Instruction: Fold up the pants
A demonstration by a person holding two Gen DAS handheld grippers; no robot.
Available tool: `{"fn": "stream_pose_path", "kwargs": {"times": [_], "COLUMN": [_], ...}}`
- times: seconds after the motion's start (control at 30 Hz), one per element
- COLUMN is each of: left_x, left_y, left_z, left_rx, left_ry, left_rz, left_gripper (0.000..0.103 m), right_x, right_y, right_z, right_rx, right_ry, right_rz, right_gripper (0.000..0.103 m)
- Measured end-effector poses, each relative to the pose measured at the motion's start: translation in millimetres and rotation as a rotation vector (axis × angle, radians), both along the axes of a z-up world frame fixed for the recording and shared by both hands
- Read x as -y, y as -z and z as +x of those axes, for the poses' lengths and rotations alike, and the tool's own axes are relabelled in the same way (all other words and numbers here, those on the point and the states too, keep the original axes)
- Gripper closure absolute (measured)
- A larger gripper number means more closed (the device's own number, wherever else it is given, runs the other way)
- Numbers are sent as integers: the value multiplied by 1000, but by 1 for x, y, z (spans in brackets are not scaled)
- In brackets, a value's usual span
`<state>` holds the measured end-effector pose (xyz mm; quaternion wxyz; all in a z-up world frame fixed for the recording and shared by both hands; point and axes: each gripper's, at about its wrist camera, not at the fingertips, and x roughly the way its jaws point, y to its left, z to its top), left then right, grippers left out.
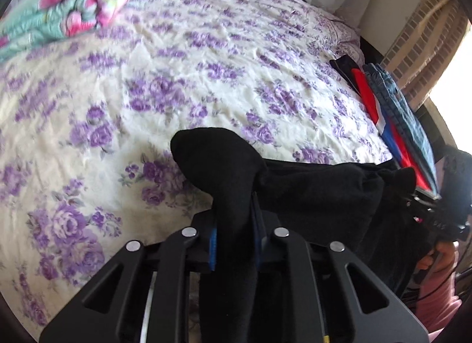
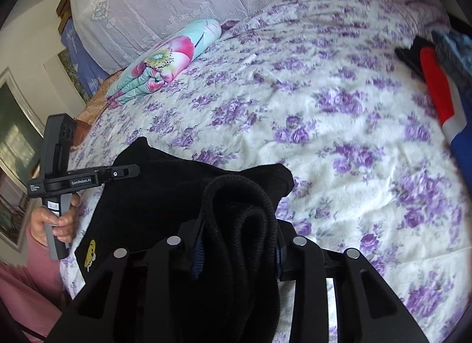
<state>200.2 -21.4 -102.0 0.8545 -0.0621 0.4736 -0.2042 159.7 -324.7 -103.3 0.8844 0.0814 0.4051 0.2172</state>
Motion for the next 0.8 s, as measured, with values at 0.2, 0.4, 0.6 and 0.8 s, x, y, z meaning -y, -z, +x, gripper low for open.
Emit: {"fn": "stream_pose_path", "kwargs": {"times": [0.2,0.4,0.6,0.8], "left_x": [0,-13,-25,-29], "left_y": [-17,-39,-70,-104], "left_z": [-13,-18,0,47], "left_rx": [74,120,191,276], "left_ry": [-2,-20,-44,-74], "left_rz": [29,0,32,92], "left_gripper": [89,90,90,90], "right_x": [-6,-16,-35,-55], "right_y": [-21,-45,-77,-105], "right_z": [-14,-11,18,74], "right_rx": [82,141,216,280], "right_ry": [0,-1,-14,-4], "right_rz": [-51,-52,-85,-151], "right_gripper": [69,70,70,71]}}
